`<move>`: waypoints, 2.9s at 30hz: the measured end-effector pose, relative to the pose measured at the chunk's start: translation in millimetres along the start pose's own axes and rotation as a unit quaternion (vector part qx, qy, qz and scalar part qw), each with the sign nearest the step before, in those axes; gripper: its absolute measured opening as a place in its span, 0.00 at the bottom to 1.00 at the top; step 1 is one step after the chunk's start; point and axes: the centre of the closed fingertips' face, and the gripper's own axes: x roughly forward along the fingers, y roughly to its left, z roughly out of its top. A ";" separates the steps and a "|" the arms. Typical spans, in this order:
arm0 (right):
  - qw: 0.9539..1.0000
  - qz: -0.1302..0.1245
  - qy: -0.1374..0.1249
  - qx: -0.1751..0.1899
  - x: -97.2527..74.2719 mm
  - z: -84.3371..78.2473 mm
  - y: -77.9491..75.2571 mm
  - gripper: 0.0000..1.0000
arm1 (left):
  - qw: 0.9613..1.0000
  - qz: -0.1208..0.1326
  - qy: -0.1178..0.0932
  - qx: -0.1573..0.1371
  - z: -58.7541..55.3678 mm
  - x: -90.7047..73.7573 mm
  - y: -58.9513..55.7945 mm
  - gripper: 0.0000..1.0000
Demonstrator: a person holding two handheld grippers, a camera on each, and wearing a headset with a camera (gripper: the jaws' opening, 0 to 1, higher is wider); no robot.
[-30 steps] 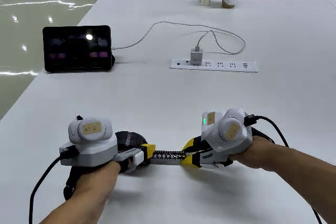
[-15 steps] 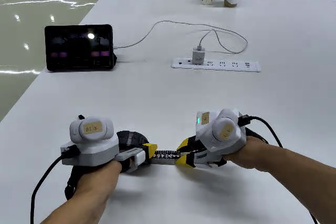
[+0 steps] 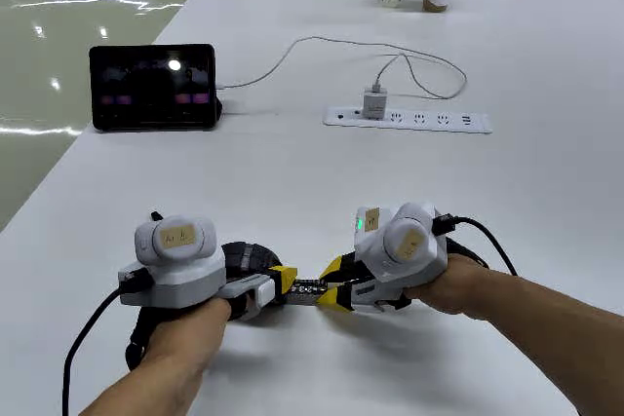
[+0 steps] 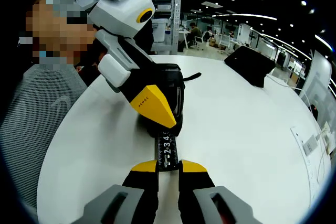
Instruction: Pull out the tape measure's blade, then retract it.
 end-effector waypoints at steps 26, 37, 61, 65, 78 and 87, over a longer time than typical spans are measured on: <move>1.000 0.005 -0.008 -0.006 18.0 15.5 0.1 0.11 | 1.000 0.000 -0.002 -0.005 0.5 1.6 -0.8 0.60; 1.000 0.007 -0.012 -0.007 21.8 18.9 0.5 0.11 | 1.000 0.001 -0.003 -0.003 0.5 1.6 -0.9 0.61; 1.000 0.007 -0.018 -0.007 22.4 20.0 3.0 0.11 | 1.000 -0.002 -0.003 0.010 0.3 0.6 -2.7 0.63; 1.000 0.006 -0.017 -0.008 23.1 19.8 2.8 0.12 | 1.000 0.000 -0.005 0.010 0.3 0.6 -2.6 0.63; 1.000 0.005 -0.009 -0.016 23.7 18.9 3.2 0.12 | 1.000 0.004 -0.006 0.007 0.2 0.6 -2.6 0.64; 1.000 0.005 -0.003 -0.016 23.8 17.7 3.1 0.12 | 1.000 0.004 -0.006 0.005 0.9 0.6 -2.5 0.64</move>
